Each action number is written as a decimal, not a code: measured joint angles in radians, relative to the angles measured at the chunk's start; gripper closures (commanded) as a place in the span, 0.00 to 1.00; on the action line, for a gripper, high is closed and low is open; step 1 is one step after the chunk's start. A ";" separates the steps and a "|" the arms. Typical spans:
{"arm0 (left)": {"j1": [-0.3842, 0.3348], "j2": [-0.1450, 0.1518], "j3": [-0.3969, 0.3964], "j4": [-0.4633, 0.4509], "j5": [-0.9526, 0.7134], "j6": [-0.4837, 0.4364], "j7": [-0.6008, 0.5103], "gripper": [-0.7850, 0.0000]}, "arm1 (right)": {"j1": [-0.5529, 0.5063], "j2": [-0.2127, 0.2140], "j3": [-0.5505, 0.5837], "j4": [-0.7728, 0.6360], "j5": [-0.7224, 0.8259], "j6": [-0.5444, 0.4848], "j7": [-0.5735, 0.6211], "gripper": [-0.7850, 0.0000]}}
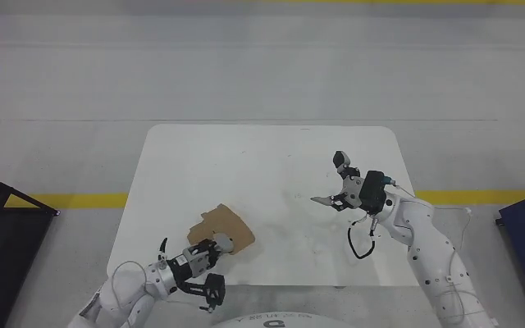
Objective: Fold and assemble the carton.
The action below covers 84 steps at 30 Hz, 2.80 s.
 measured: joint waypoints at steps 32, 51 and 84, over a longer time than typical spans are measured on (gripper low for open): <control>-0.282 -0.025 -0.076 0.127 -0.903 -0.392 -0.018 1.00 | 0.229 0.001 -0.270 0.045 0.098 -0.121 0.266 0.00; -0.582 0.036 0.160 0.336 -1.310 -0.820 -0.051 1.00 | 0.473 0.096 -0.598 0.137 0.107 -0.121 0.153 0.00; -0.696 0.162 0.359 0.327 -1.305 -0.820 0.095 1.00 | 0.883 0.160 -1.219 0.231 0.141 -0.121 -0.086 1.00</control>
